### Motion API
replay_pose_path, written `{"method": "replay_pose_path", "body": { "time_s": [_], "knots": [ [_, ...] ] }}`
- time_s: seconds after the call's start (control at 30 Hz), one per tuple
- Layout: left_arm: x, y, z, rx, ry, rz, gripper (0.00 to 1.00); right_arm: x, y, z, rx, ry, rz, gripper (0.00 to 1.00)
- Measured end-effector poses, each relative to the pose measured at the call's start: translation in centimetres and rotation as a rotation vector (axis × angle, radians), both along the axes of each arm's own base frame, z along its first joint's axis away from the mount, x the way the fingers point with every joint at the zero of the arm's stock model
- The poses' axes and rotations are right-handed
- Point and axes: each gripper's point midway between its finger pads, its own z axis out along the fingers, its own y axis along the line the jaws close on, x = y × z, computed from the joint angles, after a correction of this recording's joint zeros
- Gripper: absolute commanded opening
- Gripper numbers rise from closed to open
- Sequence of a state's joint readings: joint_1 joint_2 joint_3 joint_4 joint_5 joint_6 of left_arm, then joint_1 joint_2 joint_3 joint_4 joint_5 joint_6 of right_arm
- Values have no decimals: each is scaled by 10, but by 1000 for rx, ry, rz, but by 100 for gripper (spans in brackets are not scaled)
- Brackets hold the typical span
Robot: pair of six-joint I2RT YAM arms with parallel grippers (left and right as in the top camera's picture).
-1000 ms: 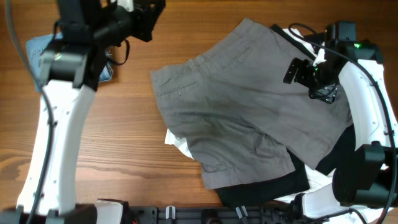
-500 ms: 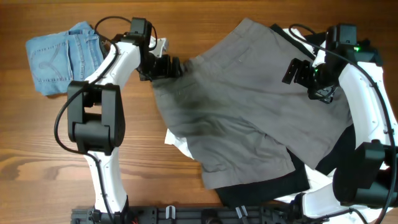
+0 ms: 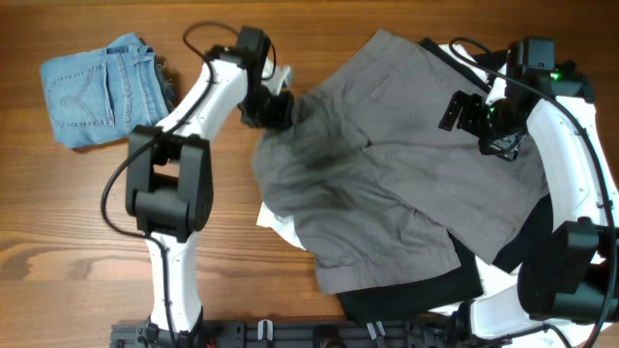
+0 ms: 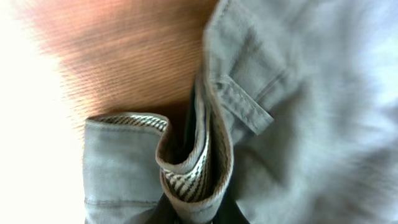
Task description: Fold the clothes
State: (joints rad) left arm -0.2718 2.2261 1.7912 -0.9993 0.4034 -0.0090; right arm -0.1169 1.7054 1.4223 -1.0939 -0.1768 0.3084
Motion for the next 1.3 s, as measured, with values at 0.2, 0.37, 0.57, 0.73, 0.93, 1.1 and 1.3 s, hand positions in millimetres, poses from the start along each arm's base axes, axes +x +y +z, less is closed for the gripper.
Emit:
{"method": "replay_pose_path", "body": {
  "time_s": [0.2,0.37,0.57,0.73,0.93,1.1,1.3],
  "knots": [
    [31,-33,277,-226,-707,-47,4,-3,2,0,8,10,5,100],
    [4,3,383,-191,-993,43,4,-1,17,3,77,-20,114,100],
    [15,39,372,-49,-988,154,4,13,64,11,124,-128,334,100],
    [16,45,369,-29,-979,168,4,14,52,5,35,-82,201,100],
    [1,104,417,183,-1143,387,4,7,50,-25,63,-82,234,100],
    [-100,212,519,392,-1393,806,4,12,107,-58,180,-235,452,68],
    [-143,227,538,380,-1443,863,4,22,103,-109,68,-199,306,31]
  ]
}}
